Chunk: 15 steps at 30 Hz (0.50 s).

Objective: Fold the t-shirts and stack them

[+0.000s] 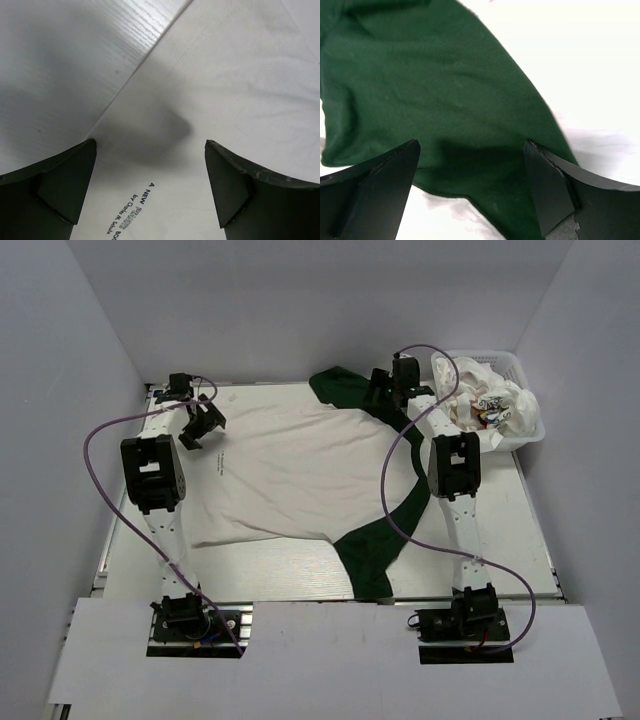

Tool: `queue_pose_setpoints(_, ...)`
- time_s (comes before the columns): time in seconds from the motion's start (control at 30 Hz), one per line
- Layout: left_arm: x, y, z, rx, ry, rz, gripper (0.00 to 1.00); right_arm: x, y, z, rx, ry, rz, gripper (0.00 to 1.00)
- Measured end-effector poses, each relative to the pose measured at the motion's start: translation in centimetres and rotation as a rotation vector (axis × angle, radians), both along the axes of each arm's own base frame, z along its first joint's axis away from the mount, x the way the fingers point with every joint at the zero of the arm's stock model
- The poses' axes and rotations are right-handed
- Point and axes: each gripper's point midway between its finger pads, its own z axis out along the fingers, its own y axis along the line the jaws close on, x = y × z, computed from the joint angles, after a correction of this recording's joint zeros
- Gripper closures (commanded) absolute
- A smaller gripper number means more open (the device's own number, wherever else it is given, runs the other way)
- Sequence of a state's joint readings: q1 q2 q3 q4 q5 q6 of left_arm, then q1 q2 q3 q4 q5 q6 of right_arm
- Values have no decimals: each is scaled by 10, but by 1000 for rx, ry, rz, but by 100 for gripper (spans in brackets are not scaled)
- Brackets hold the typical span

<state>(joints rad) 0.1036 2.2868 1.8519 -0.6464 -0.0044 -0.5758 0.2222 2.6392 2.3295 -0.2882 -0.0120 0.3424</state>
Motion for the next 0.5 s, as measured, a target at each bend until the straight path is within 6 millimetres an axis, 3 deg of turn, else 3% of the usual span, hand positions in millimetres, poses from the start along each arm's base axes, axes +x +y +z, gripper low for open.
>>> queue_pose_setpoints(0.13,9,-3,3,-35,-25,-38,0,10,-17,3,50,-12,-46,10)
queue_pose_setpoints(0.3,14,-7,7,-57,-49,-92,0,10,-17,6,37,-29,11,10)
queue_pose_setpoints(0.43,2,-9,12,-57,-24,-105,0,-14,-4,16,-76,-42,115,10)
queue_pose_setpoints(0.5,-20,-8,18,-47,3,-83,0,-33,9,38,-165,-81,164,10)
